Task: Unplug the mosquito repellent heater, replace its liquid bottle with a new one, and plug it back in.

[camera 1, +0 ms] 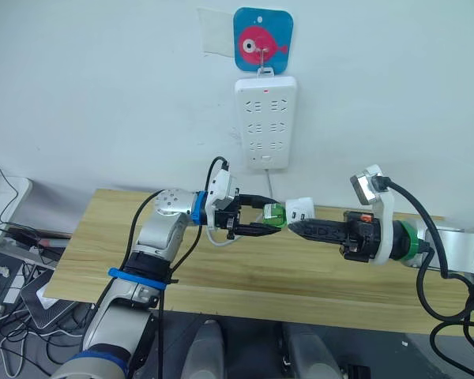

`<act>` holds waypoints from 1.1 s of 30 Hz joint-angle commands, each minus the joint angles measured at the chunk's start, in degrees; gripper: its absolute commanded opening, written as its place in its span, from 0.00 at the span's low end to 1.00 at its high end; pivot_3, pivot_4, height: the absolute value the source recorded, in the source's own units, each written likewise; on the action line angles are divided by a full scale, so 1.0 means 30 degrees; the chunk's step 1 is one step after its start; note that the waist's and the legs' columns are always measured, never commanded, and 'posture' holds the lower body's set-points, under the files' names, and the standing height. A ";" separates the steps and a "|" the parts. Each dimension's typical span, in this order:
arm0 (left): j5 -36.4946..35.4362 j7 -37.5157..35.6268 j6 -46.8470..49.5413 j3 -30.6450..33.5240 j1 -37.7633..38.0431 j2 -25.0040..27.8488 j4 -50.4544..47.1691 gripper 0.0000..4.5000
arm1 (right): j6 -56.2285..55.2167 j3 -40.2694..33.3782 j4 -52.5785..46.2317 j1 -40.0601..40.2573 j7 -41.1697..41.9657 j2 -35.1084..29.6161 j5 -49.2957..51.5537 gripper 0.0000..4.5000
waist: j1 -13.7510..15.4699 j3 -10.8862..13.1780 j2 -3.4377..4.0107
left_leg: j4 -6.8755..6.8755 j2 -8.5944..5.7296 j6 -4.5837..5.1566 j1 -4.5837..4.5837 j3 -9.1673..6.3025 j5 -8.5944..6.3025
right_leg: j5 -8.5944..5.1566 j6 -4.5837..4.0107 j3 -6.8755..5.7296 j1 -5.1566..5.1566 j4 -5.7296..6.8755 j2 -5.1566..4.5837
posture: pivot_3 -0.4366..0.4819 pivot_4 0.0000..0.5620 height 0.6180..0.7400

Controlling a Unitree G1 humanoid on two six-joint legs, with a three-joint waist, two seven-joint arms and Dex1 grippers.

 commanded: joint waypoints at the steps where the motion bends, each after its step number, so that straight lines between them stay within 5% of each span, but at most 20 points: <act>1: 0.0208 -0.1118 -0.0144 -0.1098 0.0299 -0.0022 -0.1278 0.50 | -0.1855 -0.1790 0.0551 -0.1069 -0.1456 0.0807 0.0483 0.00 | -0.0028 0.0000 0.0000 | 0.0000 0.0004 0.0000 0.0001 0.0001 0.0000 | 0.0000 0.0000 0.0002 0.0000 0.0000 0.0002 | 0.46 0.41 1.00; 24: 0.0022 -0.1430 0.0242 -0.1273 0.0623 0.0103 -0.1830 0.50 | -0.1797 -0.2691 0.1020 -0.2206 -0.4642 0.3194 0.0483 0.00 | 0.0010 0.0001 0.0001 | -0.0007 -0.0001 0.0000 -0.0010 -0.0005 0.0000 | 0.0000 -0.0001 -0.0008 -0.0002 -0.0010 -0.0004 | 0.46 0.41 1.00; 33: -0.0124 -0.1177 0.0697 -0.1031 0.0640 0.0254 -0.1549 0.50 | -0.1149 -0.3283 0.0372 -0.1506 -0.3401 0.1490 0.0483 0.00 | -0.0008 0.0001 0.0003 | -0.0013 0.0000 0.0001 -0.0004 0.0001 -0.0001 | -0.0001 -0.0003 0.0004 -0.0005 -0.0005 0.0000 | 0.46 0.41 1.00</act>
